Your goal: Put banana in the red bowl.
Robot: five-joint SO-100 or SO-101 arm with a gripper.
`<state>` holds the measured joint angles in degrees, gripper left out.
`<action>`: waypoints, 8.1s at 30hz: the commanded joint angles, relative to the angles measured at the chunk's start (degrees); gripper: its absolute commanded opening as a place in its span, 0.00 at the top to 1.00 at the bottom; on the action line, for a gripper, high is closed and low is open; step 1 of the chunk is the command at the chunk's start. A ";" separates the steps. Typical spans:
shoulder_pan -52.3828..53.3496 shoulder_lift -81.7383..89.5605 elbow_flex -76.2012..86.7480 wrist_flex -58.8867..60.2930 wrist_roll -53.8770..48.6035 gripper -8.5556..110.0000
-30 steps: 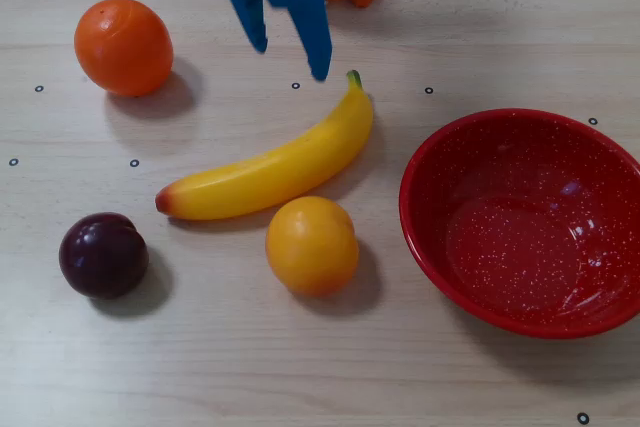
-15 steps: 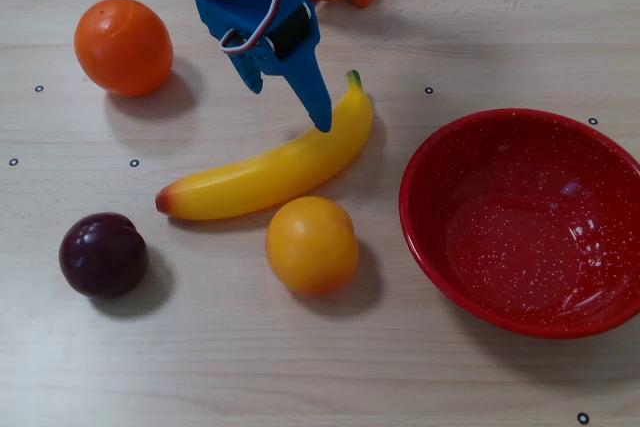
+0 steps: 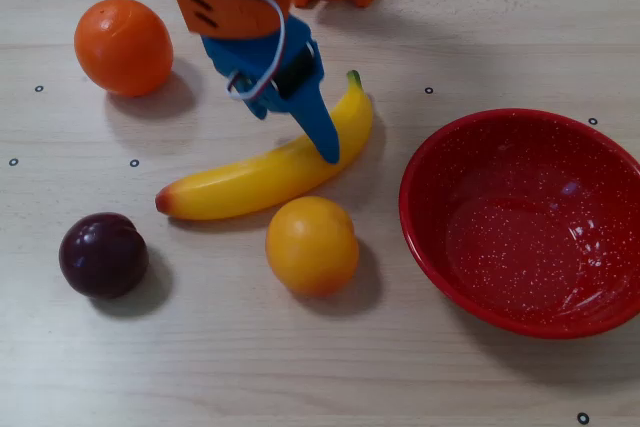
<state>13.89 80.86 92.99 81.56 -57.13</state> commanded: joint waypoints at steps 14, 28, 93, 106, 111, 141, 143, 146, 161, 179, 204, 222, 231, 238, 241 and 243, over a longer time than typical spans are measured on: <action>-3.08 -1.05 -7.03 -4.04 2.81 0.61; -2.99 -6.33 -6.06 -6.42 3.69 0.61; 0.35 7.73 -19.07 13.36 4.92 0.93; -1.67 18.11 -18.72 17.93 6.59 0.93; -6.68 18.81 -19.34 15.38 8.70 0.93; -36.30 -3.08 -45.62 1.49 20.04 0.93; -36.83 -4.48 -46.32 0.35 19.60 0.93; -37.27 -6.68 -47.55 -0.53 19.42 0.93; -37.35 -13.62 -52.12 -0.88 16.52 0.93; -37.88 -16.08 -52.12 5.62 11.16 0.75; -36.30 -10.46 -54.49 3.43 18.37 0.91; -30.67 7.82 -45.88 7.03 28.74 0.93; -28.30 21.45 -33.57 6.77 37.62 0.93; -24.79 33.05 -19.78 1.14 41.66 0.93; -22.76 37.62 -14.33 -0.18 43.33 0.93; -21.45 41.31 -10.28 -0.97 44.12 0.93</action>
<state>-9.14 115.58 82.97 82.97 -14.41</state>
